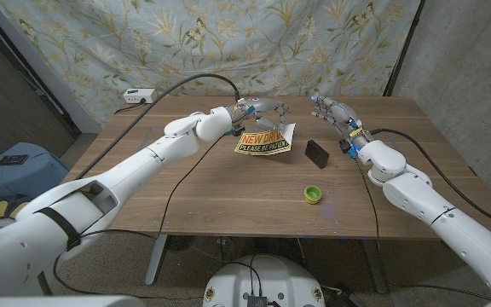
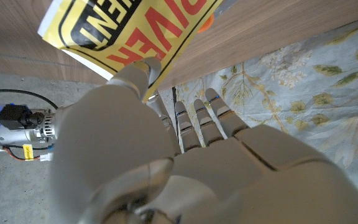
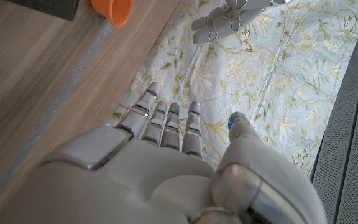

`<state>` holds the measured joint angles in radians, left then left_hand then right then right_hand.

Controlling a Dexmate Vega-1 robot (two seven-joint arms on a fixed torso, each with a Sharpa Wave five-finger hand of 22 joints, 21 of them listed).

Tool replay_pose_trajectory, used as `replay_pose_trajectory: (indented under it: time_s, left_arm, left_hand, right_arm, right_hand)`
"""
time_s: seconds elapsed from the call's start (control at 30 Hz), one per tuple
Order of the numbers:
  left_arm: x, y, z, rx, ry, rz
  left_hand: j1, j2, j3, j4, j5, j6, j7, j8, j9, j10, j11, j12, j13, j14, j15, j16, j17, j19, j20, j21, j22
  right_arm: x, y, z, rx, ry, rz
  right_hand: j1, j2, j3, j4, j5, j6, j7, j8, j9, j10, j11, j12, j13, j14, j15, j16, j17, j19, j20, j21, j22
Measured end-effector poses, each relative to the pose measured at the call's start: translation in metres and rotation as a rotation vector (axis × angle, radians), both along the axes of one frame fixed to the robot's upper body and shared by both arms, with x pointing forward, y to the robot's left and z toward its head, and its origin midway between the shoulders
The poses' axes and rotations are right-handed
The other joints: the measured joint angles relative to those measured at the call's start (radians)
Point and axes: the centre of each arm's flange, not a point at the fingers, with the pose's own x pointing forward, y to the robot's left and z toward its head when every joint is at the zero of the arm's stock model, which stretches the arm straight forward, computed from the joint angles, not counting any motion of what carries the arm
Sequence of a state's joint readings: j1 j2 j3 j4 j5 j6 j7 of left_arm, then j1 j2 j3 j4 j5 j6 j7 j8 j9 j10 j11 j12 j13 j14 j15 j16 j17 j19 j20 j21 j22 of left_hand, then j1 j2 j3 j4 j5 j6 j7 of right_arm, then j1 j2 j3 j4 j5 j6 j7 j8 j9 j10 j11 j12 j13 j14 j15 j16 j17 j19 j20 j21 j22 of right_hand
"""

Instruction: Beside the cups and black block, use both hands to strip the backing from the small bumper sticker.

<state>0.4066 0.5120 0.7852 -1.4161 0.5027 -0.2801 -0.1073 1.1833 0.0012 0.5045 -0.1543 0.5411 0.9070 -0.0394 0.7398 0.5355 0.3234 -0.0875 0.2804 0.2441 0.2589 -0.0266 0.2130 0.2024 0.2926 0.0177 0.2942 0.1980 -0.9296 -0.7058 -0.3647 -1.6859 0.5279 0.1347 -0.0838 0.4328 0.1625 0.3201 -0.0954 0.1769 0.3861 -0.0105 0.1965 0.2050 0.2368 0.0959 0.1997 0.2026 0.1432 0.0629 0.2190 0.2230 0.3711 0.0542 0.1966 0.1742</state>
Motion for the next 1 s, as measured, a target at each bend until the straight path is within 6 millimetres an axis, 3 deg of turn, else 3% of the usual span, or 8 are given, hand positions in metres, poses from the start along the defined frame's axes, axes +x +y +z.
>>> replay_pose_trajectory:
  time_s: [0.7, 0.8, 1.0]
  left_arm:
    - [0.012, 0.005, -0.016, -0.283, 0.088, -0.088]
    - [0.012, 0.005, -0.017, -0.323, 0.105, -0.104]
    - [0.015, 0.006, -0.021, -0.387, 0.137, -0.132]
  left_hand:
    - [0.0, 0.0, -0.003, -0.003, 0.008, -0.008, 0.002, 0.006, -0.014, 0.011, 0.011, 0.0, -0.003, 0.0, 0.0, 0.0, 0.0, -0.005, 0.005, 0.0, -0.003]
    - [0.0, 0.0, -0.003, -0.003, 0.008, -0.005, 0.006, 0.006, -0.018, 0.011, 0.011, -0.005, -0.003, -0.009, 0.01, -0.006, -0.002, -0.008, 0.008, 0.0, -0.003]
    - [0.006, -0.015, -0.008, -0.009, 0.008, -0.005, 0.006, 0.015, -0.023, 0.018, 0.018, -0.008, -0.003, -0.001, 0.06, -0.007, -0.012, -0.032, 0.04, -0.011, -0.008]
  right_arm:
    - [-0.003, 0.009, 0.011, -0.091, 0.04, -0.02]
    - [-0.004, 0.01, 0.014, -0.1, 0.038, -0.019]
    - [-0.008, 0.011, 0.018, -0.134, 0.05, -0.023]
  right_hand:
    - [0.004, -0.004, 0.003, -0.014, 0.005, 0.005, 0.005, 0.0, 0.0, 0.0, 0.0, 0.0, 0.0, 0.006, 0.005, 0.0, -0.005, 0.007, 0.007, 0.0, 0.0]
    - [0.004, -0.004, 0.006, -0.017, 0.005, 0.011, 0.011, 0.007, 0.0, 0.0, 0.0, 0.0, 0.0, 0.006, 0.005, 0.0, -0.005, 0.005, 0.013, 0.0, 0.0]
    - [0.013, -0.012, 0.01, -0.027, 0.005, 0.025, 0.025, 0.011, 0.0, 0.0, 0.0, 0.004, 0.0, 0.006, 0.005, 0.0, -0.009, 0.007, 0.018, 0.0, 0.0]
